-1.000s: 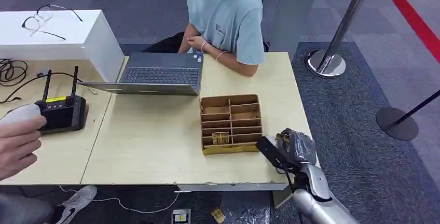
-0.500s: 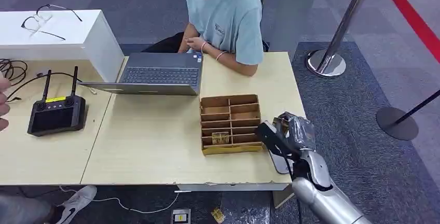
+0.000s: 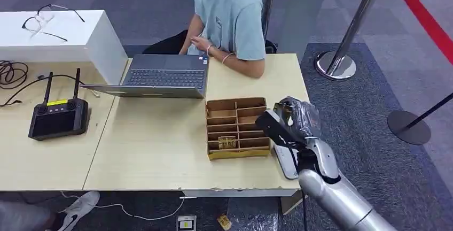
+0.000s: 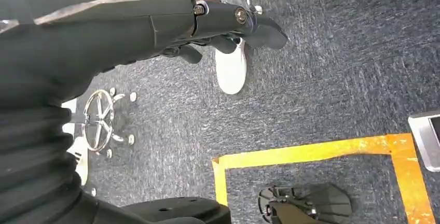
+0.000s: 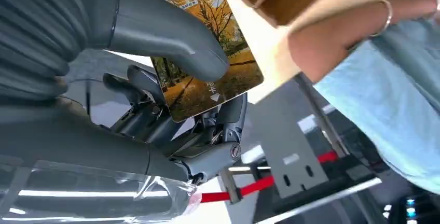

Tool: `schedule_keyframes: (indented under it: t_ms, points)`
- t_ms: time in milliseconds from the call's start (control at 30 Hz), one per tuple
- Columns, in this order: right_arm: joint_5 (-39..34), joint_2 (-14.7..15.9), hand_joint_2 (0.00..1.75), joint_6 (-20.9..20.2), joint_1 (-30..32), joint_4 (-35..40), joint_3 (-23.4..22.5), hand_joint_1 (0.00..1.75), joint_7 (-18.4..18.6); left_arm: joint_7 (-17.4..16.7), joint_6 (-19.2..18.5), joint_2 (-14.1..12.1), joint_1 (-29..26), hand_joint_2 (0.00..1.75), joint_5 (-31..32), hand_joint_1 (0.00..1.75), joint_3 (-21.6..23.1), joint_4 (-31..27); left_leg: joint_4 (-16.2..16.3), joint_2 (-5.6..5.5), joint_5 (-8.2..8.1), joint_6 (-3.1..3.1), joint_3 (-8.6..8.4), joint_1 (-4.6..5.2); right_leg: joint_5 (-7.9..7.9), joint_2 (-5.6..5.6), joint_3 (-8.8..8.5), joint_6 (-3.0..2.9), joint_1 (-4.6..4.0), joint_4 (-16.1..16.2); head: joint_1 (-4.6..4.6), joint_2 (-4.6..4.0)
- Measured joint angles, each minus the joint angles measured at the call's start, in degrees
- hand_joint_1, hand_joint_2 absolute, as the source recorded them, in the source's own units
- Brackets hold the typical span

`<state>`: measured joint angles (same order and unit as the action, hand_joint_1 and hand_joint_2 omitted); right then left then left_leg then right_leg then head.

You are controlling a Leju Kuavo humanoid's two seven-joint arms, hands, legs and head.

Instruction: Pass the card to the sensor for recognition and then transmit it.

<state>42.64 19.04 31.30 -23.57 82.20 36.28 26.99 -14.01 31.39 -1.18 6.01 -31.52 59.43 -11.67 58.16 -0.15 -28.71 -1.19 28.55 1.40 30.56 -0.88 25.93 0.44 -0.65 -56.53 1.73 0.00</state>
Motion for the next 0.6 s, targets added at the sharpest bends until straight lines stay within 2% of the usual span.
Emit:
schedule_keyframes:
  t_ms: [400, 600]
  points:
    - [-1.24, -2.36, 1.75, -4.11, -8.59, -0.61, 3.67, 1.75, -0.68, 1.83, 0.5, -0.42, 0.16, 1.75, 0.02, 0.0, 0.5, 0.0, 0.0, -0.01, 0.01, 0.01, 0.01, -0.01, 0.0, 0.0, 0.01, -0.01, 0.0, -0.02, 0.02, 0.0]
    - [-4.72, -3.08, 1.75, -5.79, -13.19, -1.4, 5.46, 1.75, -0.92, 1.77, 0.31, -0.44, 0.16, 1.75, -0.18, 0.0, 0.52, 0.0, 0.0, 0.0, 0.01, 0.02, 0.02, -0.01, 0.0, 0.01, 0.02, -0.01, 0.0, -0.03, 0.02, -0.02]
